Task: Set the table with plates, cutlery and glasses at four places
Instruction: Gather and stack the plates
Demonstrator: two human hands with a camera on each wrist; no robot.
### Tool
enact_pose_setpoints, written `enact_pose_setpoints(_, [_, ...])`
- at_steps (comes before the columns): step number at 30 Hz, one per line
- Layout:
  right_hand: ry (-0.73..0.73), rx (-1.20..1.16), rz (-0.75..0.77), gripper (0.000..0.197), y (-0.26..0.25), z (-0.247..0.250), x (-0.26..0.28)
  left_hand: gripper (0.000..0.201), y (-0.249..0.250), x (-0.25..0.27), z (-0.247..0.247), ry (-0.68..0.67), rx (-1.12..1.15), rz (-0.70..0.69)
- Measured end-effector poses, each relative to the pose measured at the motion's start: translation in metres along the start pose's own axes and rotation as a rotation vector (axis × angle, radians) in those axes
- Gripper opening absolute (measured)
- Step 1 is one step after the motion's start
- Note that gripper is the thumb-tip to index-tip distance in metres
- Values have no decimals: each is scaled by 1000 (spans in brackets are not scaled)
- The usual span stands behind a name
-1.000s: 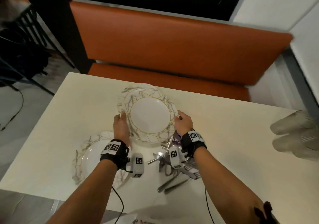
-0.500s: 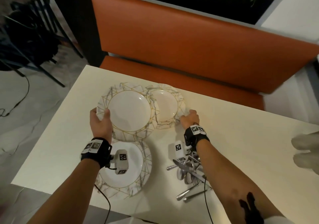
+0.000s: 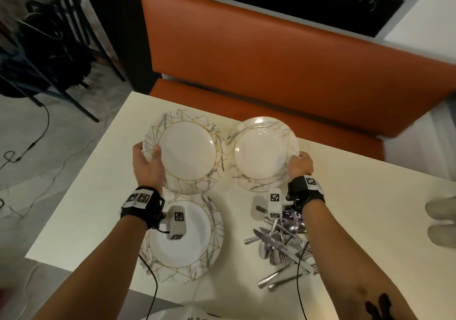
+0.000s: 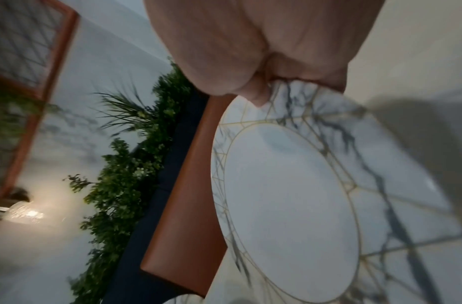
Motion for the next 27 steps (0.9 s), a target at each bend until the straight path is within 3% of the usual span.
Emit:
enact_pose_setpoints(4, [109, -132, 187, 31, -24, 47, 4, 21, 2, 3, -11, -45, -8, 7])
enact_pose_setpoints(8, [114, -231, 220, 30, -24, 68, -1, 25, 5, 19, -29, -124, -9, 1])
enact_pose_setpoints(13, [25, -247, 186, 36, -11, 62, 7, 17, 4, 45, -53, -235, 53, 25])
enact_pose_setpoints(18, [-58, -193, 198, 36, 1, 55, 24, 24, 0, 76, -76, -316, 137, 90])
enact_pose_setpoints(27, [-266, 27, 228, 36, 22, 41, 49, 26, -4, 128, -89, -282, 143, 152])
Point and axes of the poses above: each hand's wrist, its own x-axis away from the middle knuckle, its own z-axis out of the back of the hand, y = z × x, the point moved 7 cm from there along -x, towards the middle knuckle, and after that the axes turned 11 degrees about -x, right-handed, at the moved point
